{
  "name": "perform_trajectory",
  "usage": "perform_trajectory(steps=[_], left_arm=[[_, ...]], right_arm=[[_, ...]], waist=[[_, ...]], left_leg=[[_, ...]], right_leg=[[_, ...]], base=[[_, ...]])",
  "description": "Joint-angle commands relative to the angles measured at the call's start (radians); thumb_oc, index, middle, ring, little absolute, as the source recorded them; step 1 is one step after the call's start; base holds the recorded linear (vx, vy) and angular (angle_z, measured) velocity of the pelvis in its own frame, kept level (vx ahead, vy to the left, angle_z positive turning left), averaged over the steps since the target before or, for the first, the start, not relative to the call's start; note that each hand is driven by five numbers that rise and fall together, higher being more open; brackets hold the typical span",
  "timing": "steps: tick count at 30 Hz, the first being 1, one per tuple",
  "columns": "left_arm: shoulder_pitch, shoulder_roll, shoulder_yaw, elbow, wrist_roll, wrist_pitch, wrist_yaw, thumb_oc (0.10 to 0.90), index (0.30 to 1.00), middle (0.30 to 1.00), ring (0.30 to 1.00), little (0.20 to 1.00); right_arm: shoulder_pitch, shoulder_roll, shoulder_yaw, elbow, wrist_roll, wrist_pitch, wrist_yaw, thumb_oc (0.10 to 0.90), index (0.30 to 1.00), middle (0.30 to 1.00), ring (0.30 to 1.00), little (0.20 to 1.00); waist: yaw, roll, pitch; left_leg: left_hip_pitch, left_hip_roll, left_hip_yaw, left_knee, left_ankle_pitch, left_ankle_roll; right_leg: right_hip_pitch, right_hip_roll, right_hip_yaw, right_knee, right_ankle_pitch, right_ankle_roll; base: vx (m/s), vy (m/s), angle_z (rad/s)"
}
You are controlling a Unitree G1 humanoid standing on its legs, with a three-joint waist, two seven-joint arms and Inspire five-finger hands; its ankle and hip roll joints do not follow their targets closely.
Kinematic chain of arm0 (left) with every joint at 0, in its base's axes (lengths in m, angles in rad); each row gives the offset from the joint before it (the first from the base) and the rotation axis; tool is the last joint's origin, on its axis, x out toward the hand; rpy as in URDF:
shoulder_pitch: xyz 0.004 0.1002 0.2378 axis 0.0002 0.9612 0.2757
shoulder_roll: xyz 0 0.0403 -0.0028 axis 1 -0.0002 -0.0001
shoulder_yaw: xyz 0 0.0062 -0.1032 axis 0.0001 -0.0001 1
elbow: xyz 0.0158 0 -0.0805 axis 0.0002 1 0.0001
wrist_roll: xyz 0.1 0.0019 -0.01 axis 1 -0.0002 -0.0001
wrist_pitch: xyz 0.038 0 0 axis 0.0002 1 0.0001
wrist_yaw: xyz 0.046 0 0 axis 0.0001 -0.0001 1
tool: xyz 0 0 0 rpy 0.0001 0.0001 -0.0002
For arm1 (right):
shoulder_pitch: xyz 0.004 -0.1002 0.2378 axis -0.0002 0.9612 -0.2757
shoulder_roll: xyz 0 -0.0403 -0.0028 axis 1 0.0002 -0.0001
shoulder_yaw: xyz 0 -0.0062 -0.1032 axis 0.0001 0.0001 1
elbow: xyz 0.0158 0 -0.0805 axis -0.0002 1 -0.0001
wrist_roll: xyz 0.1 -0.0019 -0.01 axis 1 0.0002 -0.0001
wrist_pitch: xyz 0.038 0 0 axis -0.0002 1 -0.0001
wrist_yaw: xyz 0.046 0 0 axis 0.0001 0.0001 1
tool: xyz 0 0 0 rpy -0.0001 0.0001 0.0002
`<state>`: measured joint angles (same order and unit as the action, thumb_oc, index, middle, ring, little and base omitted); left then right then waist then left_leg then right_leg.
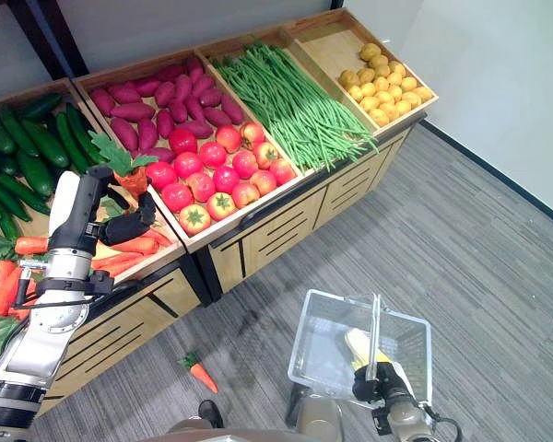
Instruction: Get the vegetables into the basket
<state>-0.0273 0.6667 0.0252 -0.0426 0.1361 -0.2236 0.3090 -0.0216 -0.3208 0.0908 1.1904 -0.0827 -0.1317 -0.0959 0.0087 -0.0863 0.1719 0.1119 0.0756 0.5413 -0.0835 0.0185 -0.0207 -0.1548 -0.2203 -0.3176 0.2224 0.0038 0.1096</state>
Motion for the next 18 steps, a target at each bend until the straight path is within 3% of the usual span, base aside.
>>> perform_trajectory(steps=[1,2,3,5,10,12,15,18], left_arm=[[-0.060,0.039,0.076,-0.104,-0.040,-0.105,-0.001,0.400,0.300,0.300,0.300,0.300],[-0.059,0.031,0.067,-0.101,-0.044,-0.104,-0.012,0.400,0.300,0.300,0.300,0.300],[-0.059,0.031,0.066,-0.101,-0.044,-0.104,-0.012,0.400,0.300,0.300,0.300,0.300],[-0.062,0.016,0.054,-0.097,-0.063,-0.105,-0.027,0.400,0.300,0.300,0.300,0.300],[-0.081,-0.025,0.006,-0.079,-0.121,-0.113,-0.054,0.400,0.300,0.300,0.300,0.300],[-0.124,-0.046,-0.030,-0.073,-0.159,-0.121,-0.063,0.400,0.300,0.300,0.300,0.300],[-0.146,-0.047,-0.047,-0.075,-0.168,-0.123,-0.068,0.400,0.300,0.300,0.300,0.300],[-0.151,-0.057,-0.064,-0.081,-0.165,-0.122,-0.061,0.400,0.300,0.300,0.300,0.300]], right_arm=[[0.056,-0.055,0.053,0.016,-0.017,0.003,-0.019,0.400,0.300,0.300,0.300,0.300],[0.056,-0.059,0.053,0.014,-0.013,0.002,-0.021,0.400,0.300,0.300,0.300,0.300],[0.056,-0.059,0.053,0.014,-0.013,0.002,-0.021,0.400,0.300,0.300,0.300,0.300],[0.058,-0.067,0.048,0.001,-0.004,0.002,-0.023,0.400,0.300,0.300,0.300,0.300],[0.079,-0.096,0.028,-0.018,0.004,-0.005,-0.032,0.400,0.300,0.300,0.300,0.300],[0.068,-0.119,0.019,-0.022,0.019,-0.008,-0.047,0.400,0.300,0.300,0.300,0.300],[0.063,-0.130,0.027,-0.029,0.014,-0.010,-0.045,0.400,0.300,0.300,0.300,0.300],[0.032,-0.149,0.031,-0.016,0.017,-0.010,-0.055,0.400,0.300,0.300,0.300,0.300]], waist=[[-0.009,0.012,-0.072],[-0.017,0.012,-0.074],[-0.015,0.015,-0.079],[-0.025,0.022,-0.082],[-0.063,0.056,-0.068],[-0.075,0.080,-0.042],[-0.078,0.085,-0.024],[-0.055,0.090,-0.001]], left_leg=[[-0.025,-0.021,-0.085,0.004,-0.046,-0.012],[-0.039,-0.008,-0.055,0.009,-0.014,-0.018],[-0.031,-0.009,-0.076,0.004,-0.032,-0.025],[-0.034,0.010,-0.064,0.005,-0.015,-0.042],[-0.032,0.060,-0.029,0.019,0.040,-0.075],[-0.074,0.102,-0.028,0.085,0.054,-0.104],[-0.098,0.121,-0.042,0.144,0.045,-0.119],[-0.153,0.083,-0.236,0.191,0.057,-0.128]], right_leg=[[0.083,-0.039,0.058,-0.104,0.098,0.088],[0.089,-0.019,0.036,-0.149,0.096,0.068],[0.097,-0.016,0.049,-0.152,0.083,0.078],[0.106,0.009,0.048,-0.187,0.071,0.069],[0.109,0.054,0.059,-0.194,0.053,0.030],[0.104,0.076,0.065,-0.193,0.033,0.009],[0.106,0.084,0.070,-0.193,0.027,-0.003],[0.104,0.098,0.128,-0.211,0.028,-0.013]], base=[[-0.06,-0.176,-0.38],[0.08,-0.083,-0.46],[0.00,-0.198,-0.61],[0.04,-0.182,-0.47],[-0.02,-0.229,-0.22],[-0.05,-0.254,-0.14],[-0.03,-0.140,-0.02],[0.01,-0.045,-0.32]])
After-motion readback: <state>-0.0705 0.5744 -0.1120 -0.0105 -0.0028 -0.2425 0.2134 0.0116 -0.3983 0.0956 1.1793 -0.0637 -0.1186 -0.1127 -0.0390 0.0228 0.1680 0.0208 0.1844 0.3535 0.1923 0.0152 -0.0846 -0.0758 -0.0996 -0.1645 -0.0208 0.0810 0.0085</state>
